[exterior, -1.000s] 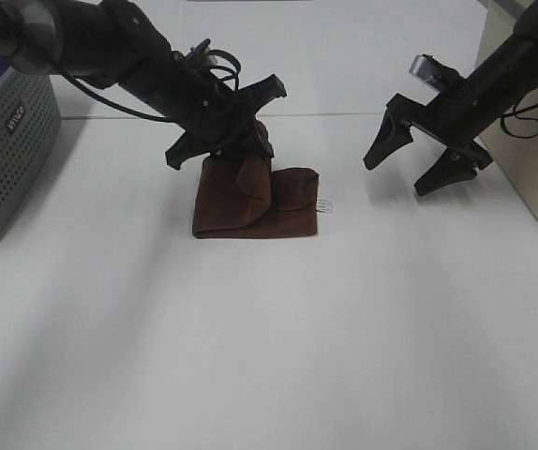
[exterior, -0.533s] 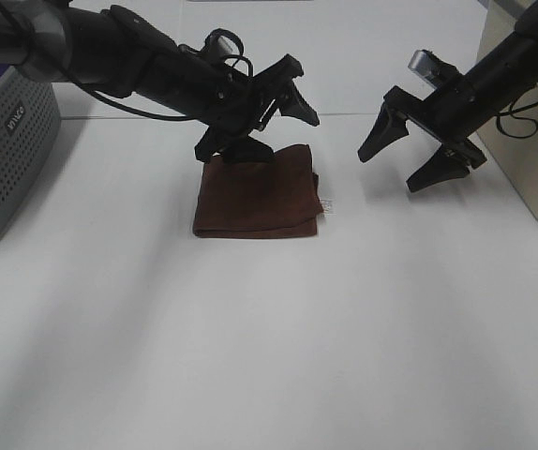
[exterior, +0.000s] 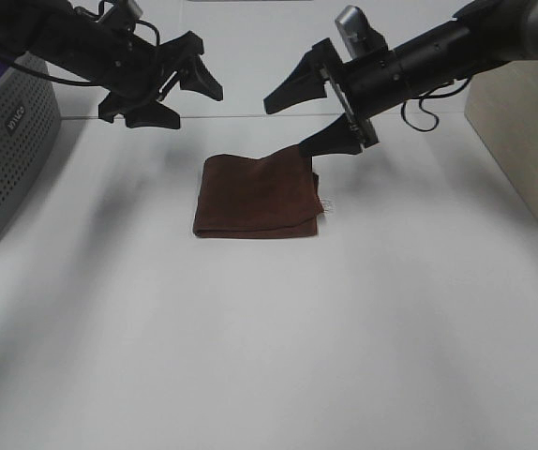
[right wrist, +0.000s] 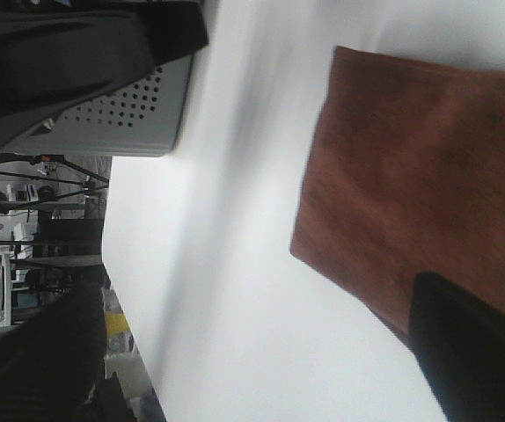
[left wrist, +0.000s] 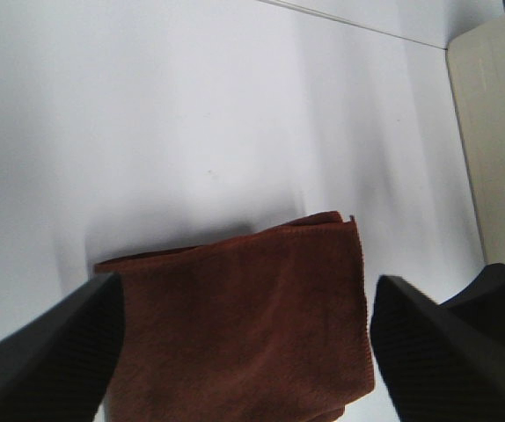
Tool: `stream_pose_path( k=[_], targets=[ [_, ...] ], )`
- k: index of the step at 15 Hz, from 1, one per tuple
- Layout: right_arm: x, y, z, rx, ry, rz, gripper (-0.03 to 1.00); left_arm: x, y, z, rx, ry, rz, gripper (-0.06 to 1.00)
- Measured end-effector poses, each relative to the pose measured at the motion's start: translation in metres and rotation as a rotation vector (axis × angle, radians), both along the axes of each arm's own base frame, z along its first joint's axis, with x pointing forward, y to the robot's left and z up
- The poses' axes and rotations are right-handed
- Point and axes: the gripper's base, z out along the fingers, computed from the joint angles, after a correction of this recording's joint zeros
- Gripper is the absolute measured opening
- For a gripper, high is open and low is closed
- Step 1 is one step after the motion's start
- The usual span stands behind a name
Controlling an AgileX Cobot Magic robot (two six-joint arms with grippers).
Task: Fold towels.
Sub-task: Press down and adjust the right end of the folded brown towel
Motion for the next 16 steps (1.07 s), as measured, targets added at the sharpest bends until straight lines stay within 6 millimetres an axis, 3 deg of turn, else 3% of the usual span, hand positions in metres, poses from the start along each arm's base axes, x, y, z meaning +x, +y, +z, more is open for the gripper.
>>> stream_pose_path(
  k=[3, 7, 8, 12, 16],
  targets=[
    [0.01, 0.007, -0.024, 0.023, 0.017, -0.093, 0.87, 0.001, 0.009, -0.003, 0.03, 0.024, 0.017, 0.74],
    [0.019, -0.009, -0.077, 0.028, 0.126, -0.182, 0.87, -0.002, 0.009, -0.004, 0.033, 0.047, 0.0, 0.74],
    [0.019, -0.012, -0.079, 0.044, 0.147, -0.196, 0.86, -0.002, 0.009, -0.004, 0.033, 0.05, -0.003, 0.74],
    [0.018, -0.019, -0.07, 0.053, 0.154, -0.167, 0.86, -0.003, 0.008, -0.004, 0.032, 0.061, -0.015, 0.74],
    [0.007, -0.022, -0.008, -0.015, 0.044, -0.044, 0.86, -0.01, 0.007, 0.008, 0.023, 0.08, -0.066, 0.74]
  ],
)
